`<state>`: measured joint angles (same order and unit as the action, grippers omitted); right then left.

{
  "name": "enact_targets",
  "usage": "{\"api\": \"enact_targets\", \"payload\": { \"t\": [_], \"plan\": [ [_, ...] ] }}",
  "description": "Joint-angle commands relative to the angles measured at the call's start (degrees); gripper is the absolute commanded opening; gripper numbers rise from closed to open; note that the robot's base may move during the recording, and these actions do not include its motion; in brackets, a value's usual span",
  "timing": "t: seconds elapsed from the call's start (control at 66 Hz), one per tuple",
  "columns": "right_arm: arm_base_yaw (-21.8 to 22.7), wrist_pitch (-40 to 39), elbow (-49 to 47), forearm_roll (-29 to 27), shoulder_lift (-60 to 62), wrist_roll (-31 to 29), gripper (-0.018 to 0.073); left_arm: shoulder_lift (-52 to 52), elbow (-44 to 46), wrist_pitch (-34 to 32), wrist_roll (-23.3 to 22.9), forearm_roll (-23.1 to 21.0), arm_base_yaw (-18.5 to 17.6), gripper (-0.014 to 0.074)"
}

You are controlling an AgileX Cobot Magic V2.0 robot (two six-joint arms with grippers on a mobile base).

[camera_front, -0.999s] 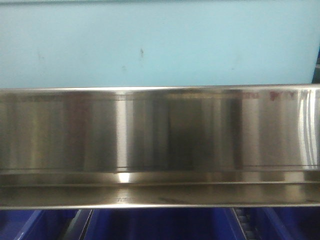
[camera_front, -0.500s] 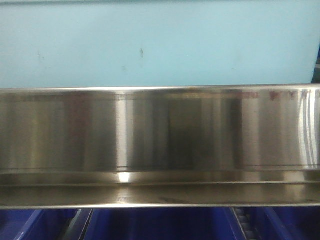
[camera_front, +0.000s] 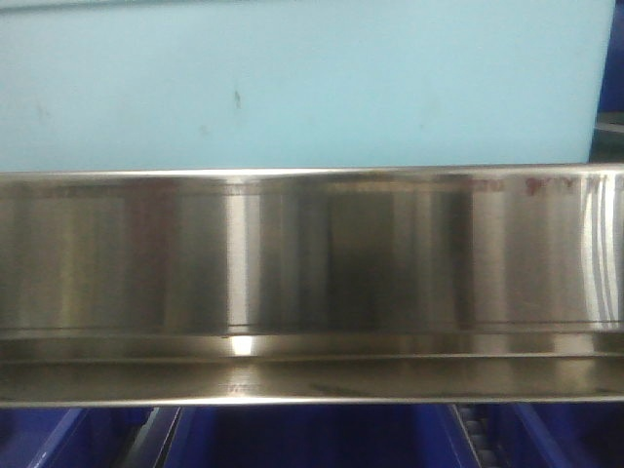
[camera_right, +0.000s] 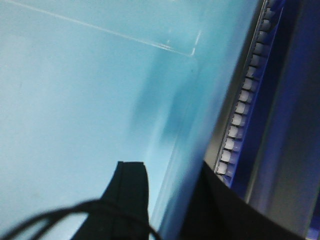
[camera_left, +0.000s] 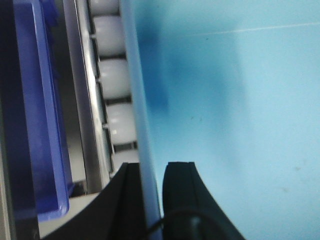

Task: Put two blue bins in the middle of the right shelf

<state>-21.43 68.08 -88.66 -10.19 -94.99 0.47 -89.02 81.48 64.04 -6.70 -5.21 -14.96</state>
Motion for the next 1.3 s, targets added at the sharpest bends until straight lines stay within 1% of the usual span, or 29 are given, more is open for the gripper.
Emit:
{"api": "enact_targets", "payload": {
  "t": [0.0,0.106,0.333,0.424,0.606,0.697,1.287],
  "plan": [
    [0.3,0.0,-2.5,2.4,2.1,0.6,-0.0151,0.6,3.2,3.2,0.2,-1.0,-0.3,-0.0111],
    [0.3,1.4,-5.9,2.5,2.8,0.7,-0.0151,0.6,7.6,5.9,0.2,-1.0,-0.3,-0.0111],
    [0.3,1.9,-17.1,2.9,3.0,1.0,-0.0151,0.6,19.9,5.9,0.2,-1.0,-0.3,-0.0111],
    [0.3,1.9,-21.8,2.9,3.0,1.0,-0.0151,0.7,25.4,5.9,0.2,-1.9,-0.3,-0.0111],
    [0.3,1.9,-27.0,2.9,3.0,1.0,-0.0151,0.7,32.0,5.9,0.2,-3.0,-0.3,-0.0111],
    [0.3,1.9,-28.0,2.9,3.0,1.0,-0.0151,0.7,32.4,5.9,0.2,-3.7,-0.3,-0.0111],
    [0.3,1.9,-28.0,2.9,3.0,1.0,-0.0151,0.7,32.4,5.9,0.2,-3.7,-0.3,-0.0111]
  ]
}}
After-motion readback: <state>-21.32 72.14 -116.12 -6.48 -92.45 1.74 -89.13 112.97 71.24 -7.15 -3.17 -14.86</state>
